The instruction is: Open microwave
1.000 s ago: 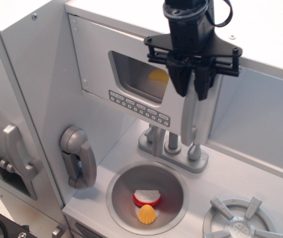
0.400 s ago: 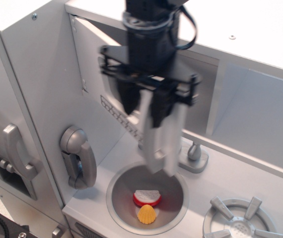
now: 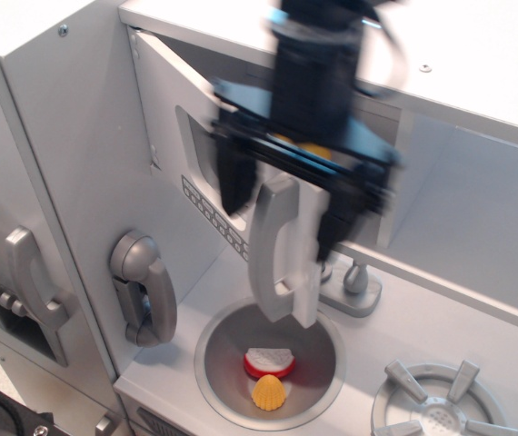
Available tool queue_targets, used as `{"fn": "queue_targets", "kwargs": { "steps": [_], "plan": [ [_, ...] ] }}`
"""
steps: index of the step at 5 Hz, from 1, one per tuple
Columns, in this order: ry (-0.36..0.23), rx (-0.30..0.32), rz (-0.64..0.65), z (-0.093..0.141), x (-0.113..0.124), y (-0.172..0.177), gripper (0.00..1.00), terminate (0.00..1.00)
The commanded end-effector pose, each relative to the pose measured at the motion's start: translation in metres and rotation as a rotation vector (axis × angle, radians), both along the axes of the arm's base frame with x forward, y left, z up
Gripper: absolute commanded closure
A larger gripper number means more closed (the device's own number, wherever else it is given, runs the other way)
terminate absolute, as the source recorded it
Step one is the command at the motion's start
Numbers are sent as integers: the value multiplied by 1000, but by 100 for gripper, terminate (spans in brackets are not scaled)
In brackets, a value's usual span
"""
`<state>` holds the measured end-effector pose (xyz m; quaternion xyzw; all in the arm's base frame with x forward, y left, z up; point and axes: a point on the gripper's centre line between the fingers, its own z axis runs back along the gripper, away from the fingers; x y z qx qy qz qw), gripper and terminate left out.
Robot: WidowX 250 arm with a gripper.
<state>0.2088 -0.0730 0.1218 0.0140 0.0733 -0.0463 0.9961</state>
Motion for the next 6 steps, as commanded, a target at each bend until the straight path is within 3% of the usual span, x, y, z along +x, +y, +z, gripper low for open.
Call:
{"fn": "queue_targets", "kwargs": {
  "steps": [1,2,3,5,6],
  "plan": [
    [157,-186,-1,14,19,-78,0,0],
    [185,-226,8,27,20,-92,0,0],
    [117,-237,-14,26,23,-104,0,0],
    [-366,-154,64,25,78,-64,0,0],
    [-428,-132,97,19,95,-40,0,0]
  ]
}}
